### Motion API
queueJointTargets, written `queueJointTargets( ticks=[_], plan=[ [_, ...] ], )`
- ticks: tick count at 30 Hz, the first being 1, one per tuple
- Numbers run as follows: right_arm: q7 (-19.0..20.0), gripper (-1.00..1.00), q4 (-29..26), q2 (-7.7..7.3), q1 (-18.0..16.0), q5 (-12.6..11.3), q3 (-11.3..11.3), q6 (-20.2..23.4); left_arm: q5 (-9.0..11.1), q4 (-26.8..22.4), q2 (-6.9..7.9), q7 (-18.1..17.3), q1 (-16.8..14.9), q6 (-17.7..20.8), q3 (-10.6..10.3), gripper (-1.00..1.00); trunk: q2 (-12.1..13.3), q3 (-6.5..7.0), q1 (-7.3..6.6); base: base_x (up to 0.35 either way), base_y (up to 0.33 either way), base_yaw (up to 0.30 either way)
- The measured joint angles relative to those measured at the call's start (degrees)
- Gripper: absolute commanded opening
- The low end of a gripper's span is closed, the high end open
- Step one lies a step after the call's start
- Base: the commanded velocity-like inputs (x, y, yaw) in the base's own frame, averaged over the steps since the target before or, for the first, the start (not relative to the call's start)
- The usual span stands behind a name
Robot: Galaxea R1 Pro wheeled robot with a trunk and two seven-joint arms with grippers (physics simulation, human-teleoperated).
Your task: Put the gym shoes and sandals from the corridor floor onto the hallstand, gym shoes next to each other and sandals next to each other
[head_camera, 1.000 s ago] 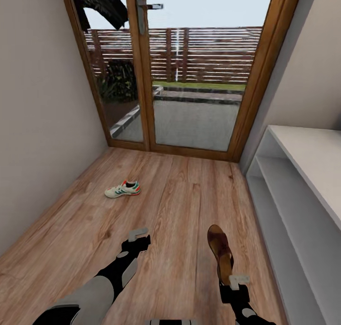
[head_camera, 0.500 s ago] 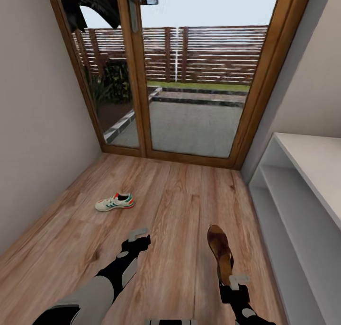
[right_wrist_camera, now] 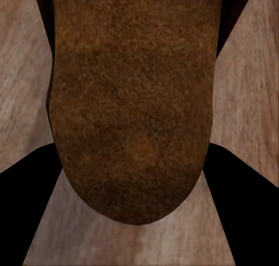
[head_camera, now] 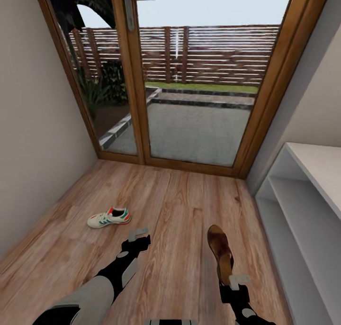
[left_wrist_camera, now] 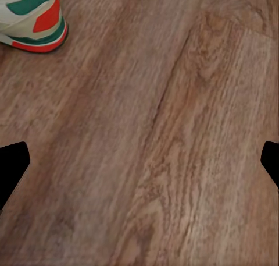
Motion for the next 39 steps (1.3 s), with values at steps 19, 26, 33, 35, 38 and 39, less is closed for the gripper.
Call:
queueJointTargets(
  ticks=[19, 26, 33, 35, 38, 39],
  plan=[
    [0.00, -1.00, 0.02, 0.01, -0.01, 0.00, 0.00, 0.00, 0.00, -0.02, 0.01, 0.00, 0.01, 0.01, 0.00, 1.00, 0.00, 0.00, 0.00, 0.350, -0.004, 0.084],
    [-0.01, -1.00, 0.01, 0.00, -0.01, 0.00, 0.01, -0.01, 0.00, 0.00, 0.00, -0.05, 0.02, -0.03, 0.03, 1.00, 0.00, 0.00, 0.00, 0.350, -0.068, 0.123],
    [-0.01, -1.00, 0.00, 0.00, 0.00, 0.00, 0.00, -0.01, 0.00, 0.06, 0.00, -0.09, 0.00, -0.17, 0.07, 1.00, 0.00, 0.00, 0.00, 0.350, -0.081, 0.018],
    [0.00, -1.00, 0.02, 0.02, 0.00, 0.06, 0.04, -0.01, 0.00, 0.07, 0.00, -0.09, 0.00, -0.21, 0.08, 1.00, 0.00, 0.00, 0.00, 0.350, -0.082, 0.005],
    [0.06, -1.00, -0.01, 0.02, 0.00, 0.66, 0.50, -0.01, 0.00, 0.07, 0.00, -0.09, 0.00, -0.23, 0.08, 1.00, 0.00, 0.00, 0.00, 0.350, -0.080, 0.003],
    [0.10, -1.00, -0.02, 0.02, 0.00, 1.18, 0.97, 0.00, 0.00, 0.07, 0.00, -0.09, 0.00, -0.24, 0.09, 1.00, 0.00, 0.00, 0.00, 0.347, -0.066, 0.002]
  ],
)
